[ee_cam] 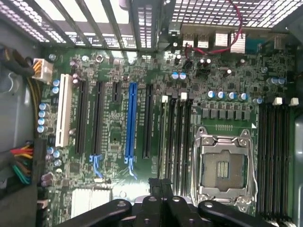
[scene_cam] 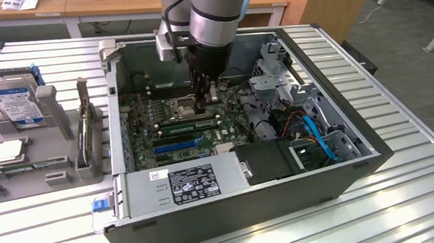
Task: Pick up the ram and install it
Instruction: 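Press down the ram until it locks into place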
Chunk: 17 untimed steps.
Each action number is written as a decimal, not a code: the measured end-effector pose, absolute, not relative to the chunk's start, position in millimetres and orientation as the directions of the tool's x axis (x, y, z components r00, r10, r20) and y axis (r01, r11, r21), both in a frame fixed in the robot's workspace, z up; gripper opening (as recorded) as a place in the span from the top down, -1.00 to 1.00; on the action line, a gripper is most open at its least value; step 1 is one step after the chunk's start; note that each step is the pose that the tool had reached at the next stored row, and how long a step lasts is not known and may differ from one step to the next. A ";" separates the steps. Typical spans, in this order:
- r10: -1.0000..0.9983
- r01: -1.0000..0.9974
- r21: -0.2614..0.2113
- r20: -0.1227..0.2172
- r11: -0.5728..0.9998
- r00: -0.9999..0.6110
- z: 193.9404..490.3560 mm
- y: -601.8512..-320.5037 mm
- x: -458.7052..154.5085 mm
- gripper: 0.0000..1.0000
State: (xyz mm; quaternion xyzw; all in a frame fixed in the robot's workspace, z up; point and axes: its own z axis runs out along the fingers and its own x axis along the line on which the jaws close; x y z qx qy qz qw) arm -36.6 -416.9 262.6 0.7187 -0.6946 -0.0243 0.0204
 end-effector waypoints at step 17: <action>-0.999 -0.997 0.063 -0.007 -0.039 0.039 332.5 -417.5 -33.1 0.80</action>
